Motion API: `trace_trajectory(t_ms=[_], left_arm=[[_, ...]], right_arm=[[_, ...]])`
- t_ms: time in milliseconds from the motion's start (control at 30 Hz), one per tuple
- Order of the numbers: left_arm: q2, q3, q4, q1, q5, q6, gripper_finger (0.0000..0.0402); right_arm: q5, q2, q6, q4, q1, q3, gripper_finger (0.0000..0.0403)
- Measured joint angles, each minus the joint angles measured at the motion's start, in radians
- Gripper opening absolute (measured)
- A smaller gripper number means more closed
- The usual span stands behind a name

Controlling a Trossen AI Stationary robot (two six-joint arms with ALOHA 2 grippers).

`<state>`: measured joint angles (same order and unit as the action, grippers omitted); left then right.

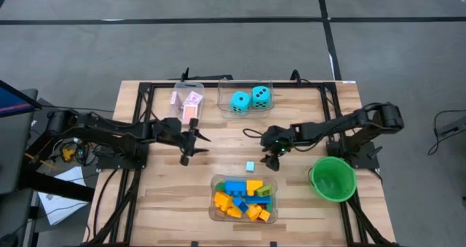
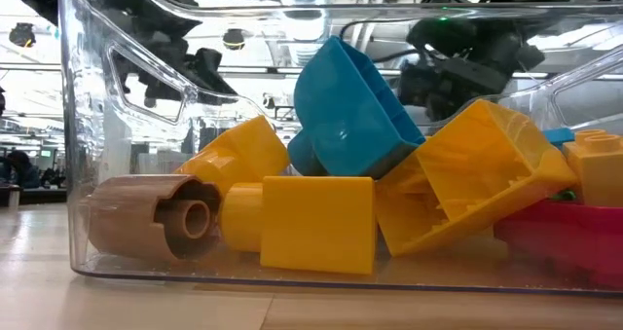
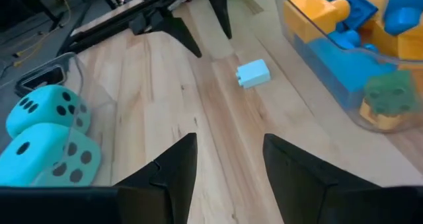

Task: Pick & Place Toys
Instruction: Put the light blue game piece into the bottom transparent bin

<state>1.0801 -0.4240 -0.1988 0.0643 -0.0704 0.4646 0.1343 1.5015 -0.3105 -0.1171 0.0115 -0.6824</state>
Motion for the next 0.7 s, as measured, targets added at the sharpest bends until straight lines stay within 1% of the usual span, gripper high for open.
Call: trace_trajectory(t_ms=[167, 400, 533, 700], left_arm=[[-0.001, 0.024, -0.009, -0.001, -0.013, 0.0, 0.0167], [-0.001, 0.029, -0.014, -0.001, -0.013, 0.001, 0.0167], [-0.001, 0.029, -0.023, -0.001, -0.013, -0.001, 0.0167], [-0.001, 0.029, -0.039, -0.001, -0.013, -0.033, 0.0167]], right_arm=[[-0.002, 0.05, 0.025, 0.099, -0.02, -0.002, 0.0249], [-0.003, 0.142, 0.071, 0.175, -0.063, -0.005, 0.0249], [-0.01, 0.149, 0.095, 0.223, -0.069, -0.006, 0.0249], [-0.012, 0.155, 0.109, 0.237, -0.071, -0.005, 0.025]])
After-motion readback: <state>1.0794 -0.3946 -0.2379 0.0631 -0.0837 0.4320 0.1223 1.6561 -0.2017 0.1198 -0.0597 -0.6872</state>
